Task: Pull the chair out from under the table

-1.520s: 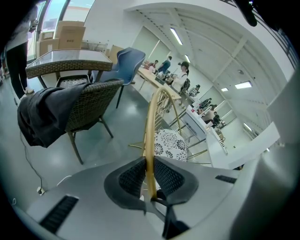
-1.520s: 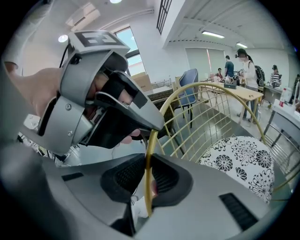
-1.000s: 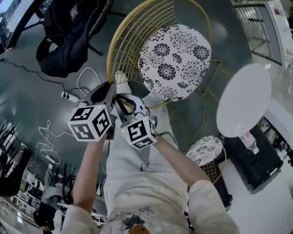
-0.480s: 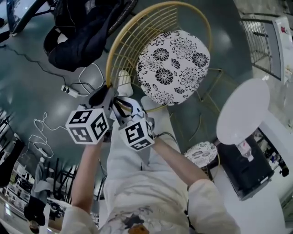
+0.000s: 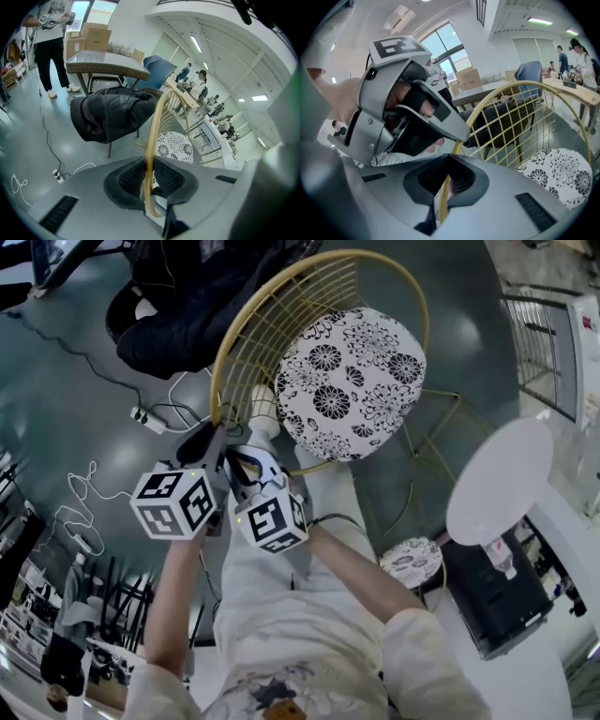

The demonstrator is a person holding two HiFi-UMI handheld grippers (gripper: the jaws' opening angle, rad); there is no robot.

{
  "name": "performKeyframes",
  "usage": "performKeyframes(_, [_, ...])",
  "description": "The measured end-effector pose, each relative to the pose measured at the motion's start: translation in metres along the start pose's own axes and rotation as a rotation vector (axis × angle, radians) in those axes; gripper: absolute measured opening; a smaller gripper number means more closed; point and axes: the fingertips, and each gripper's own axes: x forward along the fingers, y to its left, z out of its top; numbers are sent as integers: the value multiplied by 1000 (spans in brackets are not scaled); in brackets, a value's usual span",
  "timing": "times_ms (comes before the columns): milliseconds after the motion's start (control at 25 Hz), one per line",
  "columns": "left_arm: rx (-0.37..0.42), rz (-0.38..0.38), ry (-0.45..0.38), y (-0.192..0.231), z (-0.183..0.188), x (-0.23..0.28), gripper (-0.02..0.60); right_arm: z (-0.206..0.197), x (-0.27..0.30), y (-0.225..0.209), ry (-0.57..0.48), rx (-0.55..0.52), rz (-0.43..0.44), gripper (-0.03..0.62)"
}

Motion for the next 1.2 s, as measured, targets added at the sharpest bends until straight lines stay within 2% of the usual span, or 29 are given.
performKeyframes(120, [13,0,1,-1,2,0,63,14,4,-2,-10,11,4,8])
performKeyframes(400, [25,-7,14,1,3,1,63,15,6,-1,1,9,60,8])
performKeyframes(680, [-22,-28,23,0,2,2,64,13,4,-2,16,9,83,8])
performKeyframes(1000, [-1,40,33,0,0,-9,64,7,-18,8,36,-41,159,8])
performKeyframes(1200, [7,48,23,-12,-2,-25,64,6,-41,10,40,-75,171,8])
